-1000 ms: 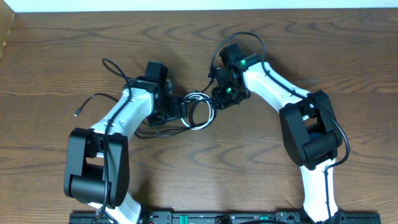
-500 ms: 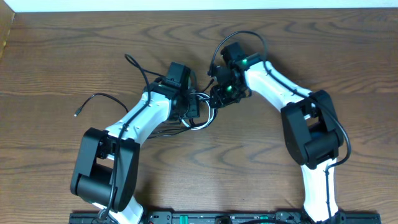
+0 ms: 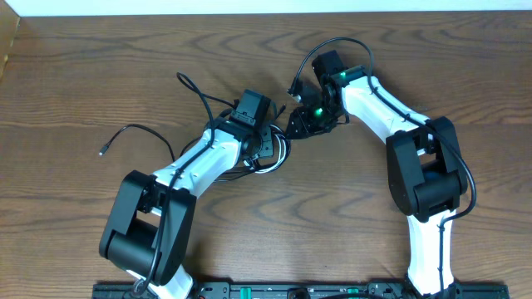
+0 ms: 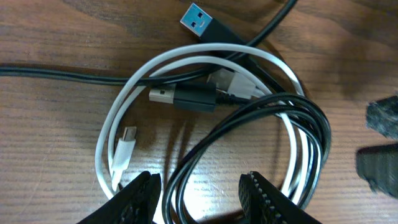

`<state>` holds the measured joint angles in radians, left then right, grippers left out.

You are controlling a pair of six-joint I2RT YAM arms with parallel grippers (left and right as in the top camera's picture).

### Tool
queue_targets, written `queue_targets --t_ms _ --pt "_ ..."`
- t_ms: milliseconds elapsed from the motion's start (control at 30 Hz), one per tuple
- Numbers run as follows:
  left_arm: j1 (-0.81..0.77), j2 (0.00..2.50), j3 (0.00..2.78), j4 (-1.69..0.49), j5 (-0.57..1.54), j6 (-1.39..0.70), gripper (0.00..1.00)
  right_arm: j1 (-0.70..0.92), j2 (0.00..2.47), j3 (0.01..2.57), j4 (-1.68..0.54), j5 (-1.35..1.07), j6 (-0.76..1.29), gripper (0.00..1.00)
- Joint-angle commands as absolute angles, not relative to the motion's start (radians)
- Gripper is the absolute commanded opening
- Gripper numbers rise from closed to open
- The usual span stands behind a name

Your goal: Untangle cables

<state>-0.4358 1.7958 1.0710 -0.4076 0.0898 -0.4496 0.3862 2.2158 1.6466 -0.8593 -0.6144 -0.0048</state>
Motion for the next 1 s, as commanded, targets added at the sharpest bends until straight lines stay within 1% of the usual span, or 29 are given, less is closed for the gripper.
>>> queue_targets --t_ms 0,367,433,467,500,533,567,600,667,800,967 --pt "-0.439 1.835 1.061 -0.401 0.056 -0.469 0.47 0.383 2.216 1.646 -0.866 -0.638 -0.017 0.38" --pt "-0.439 1.864 1.061 -0.383 0.059 -0.469 0.47 0.383 2.216 1.646 -0.866 -0.639 -0.016 0.38" --pt "-0.439 1.869 1.061 -0.380 0.059 -0.470 0.45 0.383 2.216 1.646 -0.868 -0.639 -0.016 0.38" --pt "-0.439 1.870 1.061 -0.379 0.059 -0.469 0.42 0.383 2.216 1.646 -0.869 -0.639 -0.016 0.38" --pt "-0.439 1.870 1.061 -0.379 0.059 -0.469 0.33 0.383 2.216 1.646 -0.871 -0.639 -0.016 0.38" --pt "-0.439 1.870 1.061 -0.379 0.060 -0.469 0.19 0.383 2.216 1.646 -0.871 -0.639 -0.016 0.38" --pt "-0.439 1.870 1.062 -0.379 0.066 -0.468 0.13 0.383 2.216 1.646 -0.872 -0.639 -0.016 0.38" --pt "-0.437 1.870 1.065 -0.379 0.075 -0.456 0.10 0.383 2.216 1.646 -0.872 -0.639 -0.016 0.37" --pt "-0.426 1.866 1.076 -0.384 0.124 -0.409 0.08 0.380 2.216 1.646 -0.871 -0.639 -0.017 0.37" --pt "-0.374 1.813 1.121 -0.461 0.229 -0.294 0.08 0.360 2.216 1.647 -0.875 -0.662 -0.018 0.35" --pt "-0.288 1.674 1.139 -0.509 0.361 -0.159 0.07 0.308 2.216 1.647 -0.875 -0.830 -0.085 0.33"
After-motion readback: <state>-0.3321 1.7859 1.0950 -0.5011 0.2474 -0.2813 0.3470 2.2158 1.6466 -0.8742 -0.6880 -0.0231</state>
